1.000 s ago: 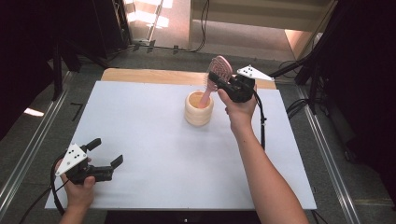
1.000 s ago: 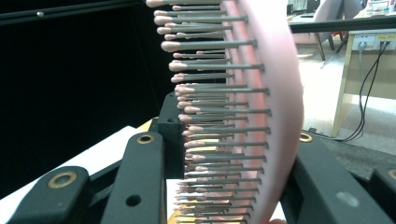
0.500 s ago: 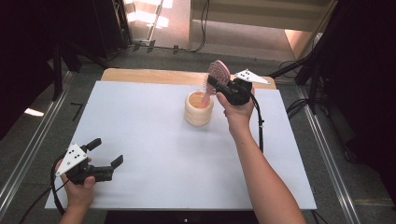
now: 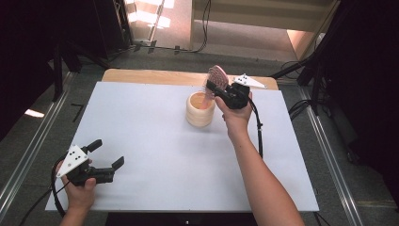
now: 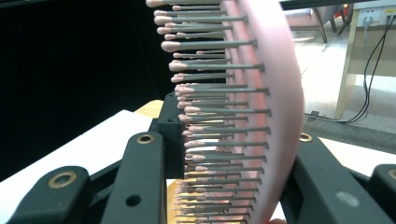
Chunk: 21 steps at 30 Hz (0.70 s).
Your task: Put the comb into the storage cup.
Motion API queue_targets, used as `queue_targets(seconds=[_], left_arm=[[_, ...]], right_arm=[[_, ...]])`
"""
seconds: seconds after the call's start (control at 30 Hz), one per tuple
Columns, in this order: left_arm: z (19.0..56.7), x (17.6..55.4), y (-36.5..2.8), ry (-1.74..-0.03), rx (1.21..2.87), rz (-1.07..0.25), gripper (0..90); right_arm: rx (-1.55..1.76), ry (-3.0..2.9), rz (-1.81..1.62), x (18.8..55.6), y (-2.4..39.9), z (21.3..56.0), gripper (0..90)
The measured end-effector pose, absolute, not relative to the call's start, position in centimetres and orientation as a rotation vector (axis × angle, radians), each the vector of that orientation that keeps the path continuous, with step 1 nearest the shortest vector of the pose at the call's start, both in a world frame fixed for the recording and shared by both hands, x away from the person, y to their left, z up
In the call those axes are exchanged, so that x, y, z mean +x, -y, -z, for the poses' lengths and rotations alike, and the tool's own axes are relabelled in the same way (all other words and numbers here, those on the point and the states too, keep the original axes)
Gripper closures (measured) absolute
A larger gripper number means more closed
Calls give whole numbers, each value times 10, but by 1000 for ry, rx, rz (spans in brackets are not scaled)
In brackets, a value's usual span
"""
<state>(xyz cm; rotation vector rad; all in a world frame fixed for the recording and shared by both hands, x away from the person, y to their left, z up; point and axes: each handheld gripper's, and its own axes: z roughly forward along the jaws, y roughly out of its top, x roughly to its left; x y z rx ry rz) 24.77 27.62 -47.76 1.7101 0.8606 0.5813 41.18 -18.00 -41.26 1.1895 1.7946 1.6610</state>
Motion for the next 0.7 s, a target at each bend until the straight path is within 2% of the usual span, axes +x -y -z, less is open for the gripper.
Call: queue_targets(seconds=[0.7], left_arm=[[477,247,-276,-860,1710,-582,0]], right_arm=[[1242,-1814,-1645,417,172,433,624]])
